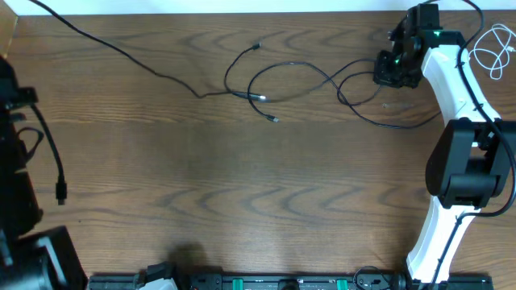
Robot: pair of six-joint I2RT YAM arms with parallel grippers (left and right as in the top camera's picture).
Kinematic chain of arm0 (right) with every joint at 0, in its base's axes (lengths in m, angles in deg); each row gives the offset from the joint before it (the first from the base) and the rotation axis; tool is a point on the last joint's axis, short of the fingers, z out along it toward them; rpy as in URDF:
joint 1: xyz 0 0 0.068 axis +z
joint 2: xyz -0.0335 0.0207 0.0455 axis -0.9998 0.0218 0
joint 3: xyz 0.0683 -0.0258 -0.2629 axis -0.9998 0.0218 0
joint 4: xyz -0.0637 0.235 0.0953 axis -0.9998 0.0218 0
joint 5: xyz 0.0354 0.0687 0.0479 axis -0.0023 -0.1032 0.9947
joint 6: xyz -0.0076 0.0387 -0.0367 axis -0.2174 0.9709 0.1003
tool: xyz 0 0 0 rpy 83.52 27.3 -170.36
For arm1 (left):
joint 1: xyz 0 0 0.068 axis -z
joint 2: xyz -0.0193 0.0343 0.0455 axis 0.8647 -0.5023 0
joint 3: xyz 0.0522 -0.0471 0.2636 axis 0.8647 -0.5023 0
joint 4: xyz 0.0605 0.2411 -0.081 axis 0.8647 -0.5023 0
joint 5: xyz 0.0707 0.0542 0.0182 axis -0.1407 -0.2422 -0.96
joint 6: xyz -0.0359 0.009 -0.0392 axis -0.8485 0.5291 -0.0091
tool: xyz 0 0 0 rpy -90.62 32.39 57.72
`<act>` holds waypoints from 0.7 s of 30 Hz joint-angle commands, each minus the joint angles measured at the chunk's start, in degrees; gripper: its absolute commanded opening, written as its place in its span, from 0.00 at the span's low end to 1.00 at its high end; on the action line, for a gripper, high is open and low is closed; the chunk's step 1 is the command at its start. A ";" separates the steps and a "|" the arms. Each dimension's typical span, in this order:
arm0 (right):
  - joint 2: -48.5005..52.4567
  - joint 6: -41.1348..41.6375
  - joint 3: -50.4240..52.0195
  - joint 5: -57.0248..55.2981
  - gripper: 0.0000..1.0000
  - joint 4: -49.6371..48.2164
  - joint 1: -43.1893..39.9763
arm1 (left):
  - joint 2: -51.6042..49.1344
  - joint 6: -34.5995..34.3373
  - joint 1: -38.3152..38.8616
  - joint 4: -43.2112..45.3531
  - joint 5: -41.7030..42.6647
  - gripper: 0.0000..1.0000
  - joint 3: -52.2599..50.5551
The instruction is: Untangle cables
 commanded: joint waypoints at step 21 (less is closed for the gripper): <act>-5.44 -2.89 -4.81 2.62 0.71 -5.16 14.16 | -2.14 -3.80 -0.28 -7.67 22.01 0.07 0.42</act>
